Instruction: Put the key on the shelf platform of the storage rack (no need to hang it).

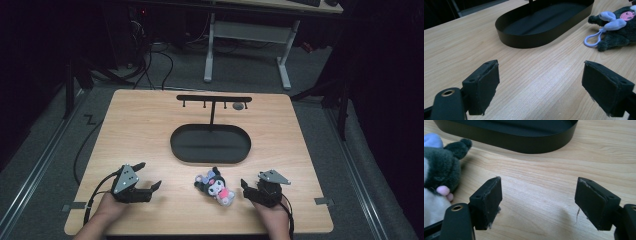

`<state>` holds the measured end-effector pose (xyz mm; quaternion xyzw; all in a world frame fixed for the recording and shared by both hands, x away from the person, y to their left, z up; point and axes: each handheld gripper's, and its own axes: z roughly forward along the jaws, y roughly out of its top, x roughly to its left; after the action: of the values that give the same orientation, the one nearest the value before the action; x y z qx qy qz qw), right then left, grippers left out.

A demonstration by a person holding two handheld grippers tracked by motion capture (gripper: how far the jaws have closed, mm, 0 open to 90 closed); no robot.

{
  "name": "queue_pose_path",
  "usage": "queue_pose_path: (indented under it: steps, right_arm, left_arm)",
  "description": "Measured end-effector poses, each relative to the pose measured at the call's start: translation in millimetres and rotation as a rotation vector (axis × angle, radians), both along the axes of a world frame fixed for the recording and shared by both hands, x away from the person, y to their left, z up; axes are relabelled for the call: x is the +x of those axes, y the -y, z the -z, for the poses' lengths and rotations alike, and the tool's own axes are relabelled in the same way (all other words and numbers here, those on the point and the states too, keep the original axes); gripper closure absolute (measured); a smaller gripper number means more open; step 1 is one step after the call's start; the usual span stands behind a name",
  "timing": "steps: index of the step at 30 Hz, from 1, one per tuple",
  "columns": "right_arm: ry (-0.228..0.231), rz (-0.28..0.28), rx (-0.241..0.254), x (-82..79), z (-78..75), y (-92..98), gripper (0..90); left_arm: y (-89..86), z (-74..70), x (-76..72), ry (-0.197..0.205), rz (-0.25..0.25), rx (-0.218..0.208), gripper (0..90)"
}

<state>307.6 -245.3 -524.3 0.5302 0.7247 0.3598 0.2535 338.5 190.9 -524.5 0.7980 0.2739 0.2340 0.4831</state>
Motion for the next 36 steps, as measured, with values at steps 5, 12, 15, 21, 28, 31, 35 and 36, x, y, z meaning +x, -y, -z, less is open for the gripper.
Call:
queue_pose_path:
  steps: [5, 12, 15, 21, 28, 31, 35, 36]
  right_arm:
    - [0.001, -0.015, -0.003, 0.9, 0.8, -0.6, 20.5]
    - [0.000, -0.003, 0.012, 0.9, 0.1, 1.7, 20.1]
    - [0.004, 0.000, 0.011, 0.9, -0.2, 2.3, 20.1]
    - [0.002, 0.006, 0.018, 0.8, -0.5, 3.0, 20.3]
    - [-0.014, 0.008, 0.022, 1.8, -0.2, 4.4, 20.5]
    - [-0.015, 0.015, 0.028, 2.1, 0.0, 4.8, 18.5]
    - [-0.013, 0.020, 0.028, 2.1, -0.8, 4.7, 17.5]
    - [-0.012, 0.018, 0.025, 2.1, -1.1, 4.9, 16.9]
  left_arm:
    - [0.1, -0.1, -0.5, 0.002, 0.003, 0.005, 15.4]
    - [0.1, 0.0, -0.5, 0.002, 0.004, 0.006, 15.4]
    - [0.1, -0.1, -0.5, 0.002, 0.003, 0.005, 15.4]
    - [0.1, -0.1, -0.6, 0.003, 0.004, 0.005, 15.4]
    - [0.1, -0.1, -0.5, 0.002, 0.003, 0.004, 15.4]
    - [0.1, 0.0, -0.5, 0.003, 0.004, 0.005, 15.4]
    - [0.1, -0.1, -0.5, 0.002, 0.003, 0.004, 15.4]
    - [0.1, -0.1, -0.6, 0.003, 0.003, 0.004, 15.4]
